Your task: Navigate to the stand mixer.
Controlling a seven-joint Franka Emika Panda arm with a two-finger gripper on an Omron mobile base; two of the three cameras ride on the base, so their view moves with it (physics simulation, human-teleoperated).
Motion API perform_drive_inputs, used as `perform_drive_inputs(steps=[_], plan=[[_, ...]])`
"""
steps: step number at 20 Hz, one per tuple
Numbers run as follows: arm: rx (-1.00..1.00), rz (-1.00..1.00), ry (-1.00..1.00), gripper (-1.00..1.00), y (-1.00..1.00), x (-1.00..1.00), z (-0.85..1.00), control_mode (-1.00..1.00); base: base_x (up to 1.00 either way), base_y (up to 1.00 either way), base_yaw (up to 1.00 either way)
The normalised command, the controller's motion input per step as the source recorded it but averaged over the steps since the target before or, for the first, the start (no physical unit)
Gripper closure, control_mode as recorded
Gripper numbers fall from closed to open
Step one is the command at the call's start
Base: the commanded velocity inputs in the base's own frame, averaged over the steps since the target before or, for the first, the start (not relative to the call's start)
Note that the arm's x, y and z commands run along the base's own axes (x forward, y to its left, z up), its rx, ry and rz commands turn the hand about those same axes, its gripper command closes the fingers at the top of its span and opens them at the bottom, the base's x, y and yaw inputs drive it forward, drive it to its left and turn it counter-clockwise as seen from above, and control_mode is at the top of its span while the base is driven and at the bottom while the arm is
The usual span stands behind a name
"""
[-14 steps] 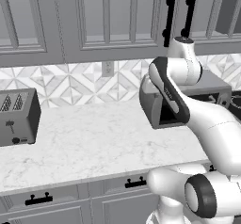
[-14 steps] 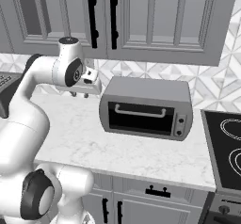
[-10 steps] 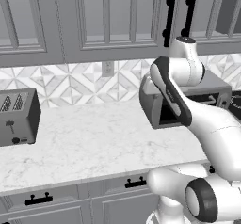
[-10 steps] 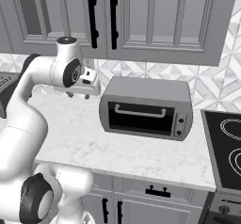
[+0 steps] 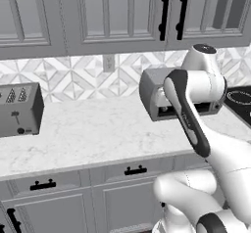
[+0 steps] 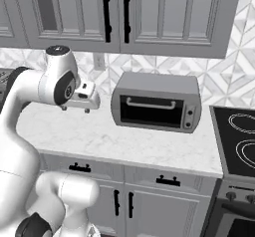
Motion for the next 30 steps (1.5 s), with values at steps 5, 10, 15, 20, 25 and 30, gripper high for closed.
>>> perform_drive_inputs(steps=[5,10,15,20,25,30], plan=[[0.00,0.00,0.00,-1.00,0.00,0.00,0.00,1.00,-0.44,0.00,-0.27],[0.00,0.00,0.00,-1.00,0.00,0.00,0.00,1.00,-0.03,-0.06,-0.68],[0.00,0.00,0.00,-1.00,0.00,0.00,0.00,1.00,0.00,-0.06,-0.95],[0.00,0.00,0.00,-1.00,0.00,0.00,0.00,1.00,0.00,-0.12,-0.94],[0.00,0.00,0.00,-1.00,0.00,0.00,0.00,1.00,0.04,-0.02,-0.73],[0.00,0.00,0.00,-1.00,0.00,0.00,0.00,1.00,0.05,-0.09,-0.35]])
